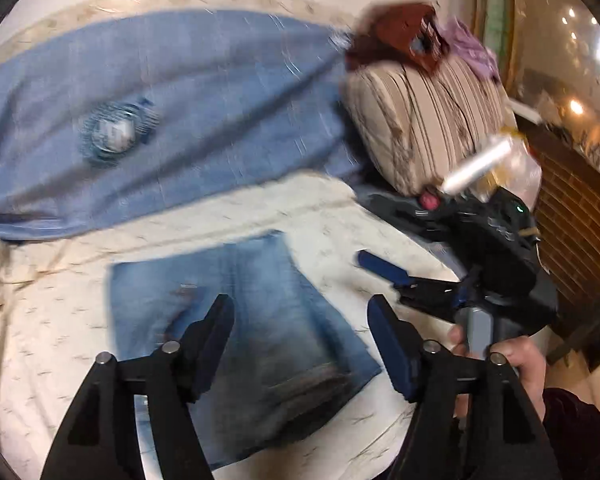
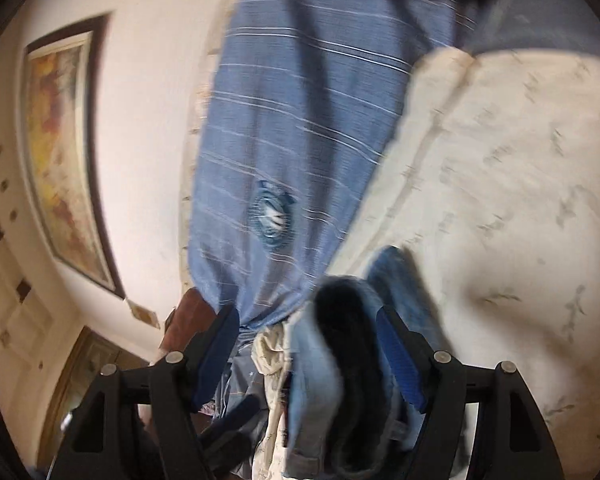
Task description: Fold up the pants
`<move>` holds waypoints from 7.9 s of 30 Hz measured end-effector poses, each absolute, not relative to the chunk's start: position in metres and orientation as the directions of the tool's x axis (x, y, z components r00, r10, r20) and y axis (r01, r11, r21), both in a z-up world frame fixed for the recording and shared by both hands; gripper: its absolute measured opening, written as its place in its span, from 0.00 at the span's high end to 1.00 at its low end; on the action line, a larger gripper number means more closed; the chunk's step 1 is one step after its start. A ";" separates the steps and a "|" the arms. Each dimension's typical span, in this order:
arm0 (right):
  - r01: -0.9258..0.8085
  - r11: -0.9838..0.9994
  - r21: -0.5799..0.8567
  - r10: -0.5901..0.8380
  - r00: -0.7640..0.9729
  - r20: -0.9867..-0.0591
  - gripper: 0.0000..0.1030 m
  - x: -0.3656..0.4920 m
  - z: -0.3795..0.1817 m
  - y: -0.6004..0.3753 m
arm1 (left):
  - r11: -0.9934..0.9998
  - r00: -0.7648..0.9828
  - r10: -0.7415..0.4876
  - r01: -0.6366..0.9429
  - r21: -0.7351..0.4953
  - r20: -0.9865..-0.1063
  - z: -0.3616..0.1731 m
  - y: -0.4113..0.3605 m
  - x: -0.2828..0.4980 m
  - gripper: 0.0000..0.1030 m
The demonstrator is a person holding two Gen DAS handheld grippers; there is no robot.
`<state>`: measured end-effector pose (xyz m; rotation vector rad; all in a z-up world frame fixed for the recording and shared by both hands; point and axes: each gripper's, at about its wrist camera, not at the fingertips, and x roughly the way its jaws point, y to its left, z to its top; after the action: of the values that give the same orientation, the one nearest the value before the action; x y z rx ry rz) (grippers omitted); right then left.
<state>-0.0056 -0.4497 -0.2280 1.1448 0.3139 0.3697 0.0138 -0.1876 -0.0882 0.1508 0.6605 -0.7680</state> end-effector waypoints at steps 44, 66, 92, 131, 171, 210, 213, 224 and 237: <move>0.096 0.444 0.891 0.632 0.671 -0.387 0.45 0.010 -0.257 -0.387 | 0.904 0.450 -0.309 0.412 -0.112 -0.838 -0.178 -0.119 0.067 0.19; 0.179 0.527 0.831 0.617 0.591 -0.519 0.27 0.059 -0.271 -0.466 | 0.771 0.173 -0.624 0.292 -0.566 -0.762 -0.201 -0.107 0.163 0.16; 0.026 0.670 0.742 0.598 0.573 -0.560 0.26 0.083 -0.262 -0.407 | 0.758 0.217 -0.639 0.337 -0.558 -0.738 -0.209 -0.128 0.163 0.15; 0.027 0.689 0.724 0.528 0.666 -0.528 0.50 0.063 -0.246 -0.392 | 0.857 0.364 -0.491 0.365 -0.364 -0.791 -0.169 -0.140 0.130 0.57; -0.082 0.659 0.748 0.627 0.610 -0.485 0.50 0.154 -0.191 -0.254 | 0.911 0.491 -0.411 0.227 -0.343 -0.768 -0.130 -0.008 0.179 0.61; -0.069 0.686 0.725 0.616 0.586 -0.527 0.42 0.178 -0.206 -0.231 | 0.977 0.551 -0.189 0.192 -0.096 -0.813 -0.153 -0.004 0.160 0.28; -0.027 0.691 0.723 0.607 0.565 -0.559 0.42 0.183 -0.223 -0.234 | 0.980 0.557 -0.162 0.190 -0.065 -0.815 -0.158 -0.006 0.161 0.28; -0.024 0.705 0.709 0.602 0.550 -0.580 0.43 0.188 -0.241 -0.235 | 0.978 0.592 -0.132 0.206 -0.009 -0.795 -0.168 -0.015 0.166 0.28; -0.045 0.702 0.711 0.620 0.530 -0.578 0.43 0.201 -0.253 -0.235 | 0.977 0.620 -0.126 0.214 0.012 -0.775 -0.179 -0.019 0.179 0.23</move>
<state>0.2006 -0.2349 -0.2534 0.6992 0.9382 0.4375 0.1792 -0.0189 -0.1790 0.1061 0.8816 -0.1957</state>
